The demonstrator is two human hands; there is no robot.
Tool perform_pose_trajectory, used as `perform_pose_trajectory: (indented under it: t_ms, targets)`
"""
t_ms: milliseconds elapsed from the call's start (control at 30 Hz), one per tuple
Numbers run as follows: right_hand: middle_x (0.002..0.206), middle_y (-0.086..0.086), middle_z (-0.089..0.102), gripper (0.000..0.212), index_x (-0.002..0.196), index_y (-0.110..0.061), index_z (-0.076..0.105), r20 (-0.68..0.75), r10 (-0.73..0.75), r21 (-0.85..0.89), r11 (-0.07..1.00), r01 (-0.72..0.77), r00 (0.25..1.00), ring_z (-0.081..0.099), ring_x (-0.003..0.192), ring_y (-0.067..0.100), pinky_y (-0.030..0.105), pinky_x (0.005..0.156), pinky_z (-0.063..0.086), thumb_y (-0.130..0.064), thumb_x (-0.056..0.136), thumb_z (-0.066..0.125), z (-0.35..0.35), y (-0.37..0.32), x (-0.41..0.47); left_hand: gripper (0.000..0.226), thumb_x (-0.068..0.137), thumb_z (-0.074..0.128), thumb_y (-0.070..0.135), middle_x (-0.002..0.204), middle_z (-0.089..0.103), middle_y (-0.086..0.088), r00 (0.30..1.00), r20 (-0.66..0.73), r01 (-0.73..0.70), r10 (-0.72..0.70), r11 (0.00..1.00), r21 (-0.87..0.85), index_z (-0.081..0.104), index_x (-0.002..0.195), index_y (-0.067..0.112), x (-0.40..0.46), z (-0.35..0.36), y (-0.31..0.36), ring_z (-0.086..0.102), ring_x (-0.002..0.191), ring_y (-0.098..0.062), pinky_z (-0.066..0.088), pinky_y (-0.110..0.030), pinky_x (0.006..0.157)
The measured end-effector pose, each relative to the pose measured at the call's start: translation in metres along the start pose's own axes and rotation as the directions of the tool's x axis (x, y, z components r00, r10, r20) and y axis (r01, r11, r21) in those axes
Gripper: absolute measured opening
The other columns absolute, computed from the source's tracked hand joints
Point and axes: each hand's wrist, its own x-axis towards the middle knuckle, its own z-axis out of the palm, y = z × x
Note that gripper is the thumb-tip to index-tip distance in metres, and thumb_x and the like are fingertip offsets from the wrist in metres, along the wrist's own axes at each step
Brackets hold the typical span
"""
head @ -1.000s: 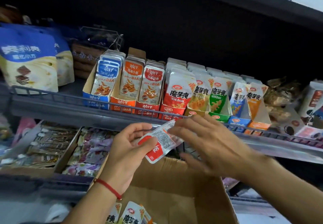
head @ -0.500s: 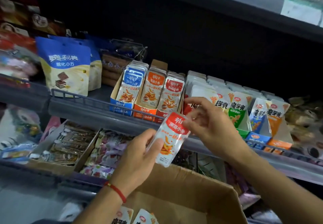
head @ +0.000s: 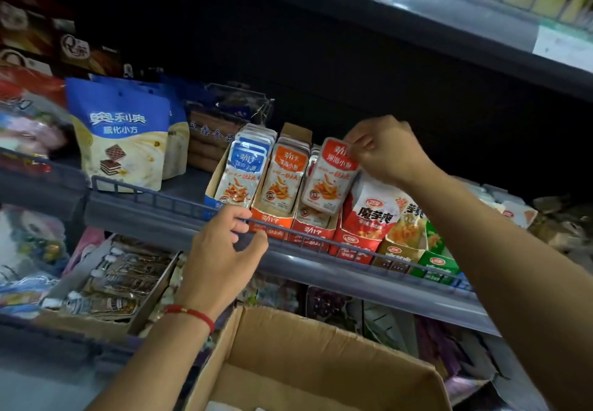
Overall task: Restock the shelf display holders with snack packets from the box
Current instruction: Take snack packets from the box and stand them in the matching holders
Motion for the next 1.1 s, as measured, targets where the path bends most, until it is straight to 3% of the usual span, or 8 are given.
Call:
perform_pose_trajectory:
  t_ms: [167, 567, 667, 767, 833, 900, 1000, 1100]
  targets:
    - [0.119, 0.005, 0.069, 0.012, 0.106, -0.024, 0.073, 0.165, 0.14, -0.143, 0.983, -0.117, 0.976, 0.067, 0.108, 0.025, 0.043, 0.093, 0.059, -0.02, 0.096, 0.068, 0.024, -0.009, 0.016, 0.029, 0.091, 0.069, 0.037, 0.108, 0.064, 0.01, 1.0, -0.012, -0.01, 0.01, 1.0, 0.012, 0.056, 0.116, 0.032, -0.001, -0.001, 0.002, 0.061, 0.101, -0.009, 0.049, -0.027, 0.078]
    - [0.107, 0.005, 0.07, 0.015, 0.11, -0.02, 0.07, 0.086, 0.173, -0.302, 0.943, -0.14, 0.981, 0.068, 0.094, 0.026, 0.045, 0.087, 0.058, -0.027, 0.101, 0.059, 0.041, -0.017, 0.01, 0.029, 0.092, 0.068, 0.031, 0.108, 0.066, 0.01, 0.998, 0.042, 0.044, -0.048, 0.995, 0.087, 0.058, 0.119, 0.03, -0.006, -0.013, -0.007, 0.063, 0.098, -0.008, 0.052, -0.027, 0.081]
    - [0.106, 0.008, 0.07, 0.019, 0.108, -0.014, 0.07, -0.118, -0.125, -0.391, 0.918, 0.069, 0.985, 0.061, 0.107, 0.032, 0.047, 0.093, 0.048, -0.017, 0.099, 0.053, 0.039, -0.02, -0.005, 0.031, 0.093, 0.066, 0.03, 0.111, 0.066, 0.009, 0.987, 0.137, 0.056, -0.082, 0.981, 0.184, 0.057, 0.123, 0.03, -0.012, -0.02, -0.011, 0.063, 0.097, -0.009, 0.051, -0.027, 0.079]
    - [0.098, 0.006, 0.069, 0.02, 0.105, -0.012, 0.07, -0.237, -0.463, -0.297, 0.872, 0.39, 0.854, 0.06, 0.096, 0.027, 0.044, 0.083, 0.046, -0.015, 0.094, 0.054, 0.045, -0.03, -0.05, 0.034, 0.093, 0.063, 0.035, 0.113, 0.064, 0.008, 0.949, 0.279, 0.033, -0.146, 0.927, 0.373, 0.053, 0.126, 0.033, -0.023, -0.026, -0.016, 0.063, 0.097, -0.011, 0.053, -0.034, 0.083]
    - [0.091, 0.002, 0.068, 0.02, 0.102, -0.015, 0.07, -0.135, -0.531, -0.107, 0.847, 0.521, 0.837, 0.061, 0.081, 0.021, 0.04, 0.072, 0.053, -0.017, 0.093, 0.052, 0.064, -0.034, -0.093, 0.032, 0.094, 0.061, 0.037, 0.116, 0.063, 0.009, 0.914, 0.367, -0.042, -0.173, 0.86, 0.508, 0.053, 0.125, 0.034, -0.036, -0.029, -0.021, 0.062, 0.099, -0.013, 0.051, -0.033, 0.082]
    - [0.098, -0.001, 0.07, 0.023, 0.107, -0.019, 0.069, 0.196, -0.516, 0.054, 0.855, 0.516, 0.834, 0.063, 0.08, 0.017, 0.041, 0.072, 0.058, -0.023, 0.098, 0.049, 0.092, -0.034, -0.138, 0.032, 0.096, 0.06, 0.037, 0.122, 0.061, 0.01, 0.873, 0.446, -0.112, -0.199, 0.807, 0.579, 0.053, 0.127, 0.033, -0.049, -0.032, -0.024, 0.061, 0.104, -0.014, 0.05, -0.031, 0.083]
    - [0.136, 0.003, 0.062, 0.037, 0.136, -0.021, 0.059, 0.773, -0.34, 0.022, 0.858, 0.513, 0.535, 0.06, 0.116, 0.021, 0.04, 0.1, 0.05, -0.036, 0.103, 0.052, 0.153, -0.012, -0.2, 0.033, 0.099, 0.059, 0.04, 0.134, 0.056, 0.011, 0.815, 0.516, -0.122, -0.263, 0.794, 0.596, 0.053, 0.131, 0.035, -0.062, -0.035, -0.027, 0.059, 0.118, -0.014, 0.048, -0.028, 0.091]
    - [0.156, 0.003, 0.043, 0.058, 0.151, -0.027, 0.045, 0.874, -0.31, 0.122, 0.885, 0.449, 0.374, 0.042, 0.14, 0.027, 0.046, 0.113, 0.039, -0.041, 0.098, 0.063, 0.222, 0.014, -0.255, 0.033, 0.097, 0.06, 0.039, 0.137, 0.058, 0.008, 0.805, 0.522, -0.12, -0.283, 0.784, 0.609, 0.054, 0.129, 0.034, -0.067, -0.036, -0.032, 0.059, 0.116, -0.014, 0.051, -0.034, 0.095]
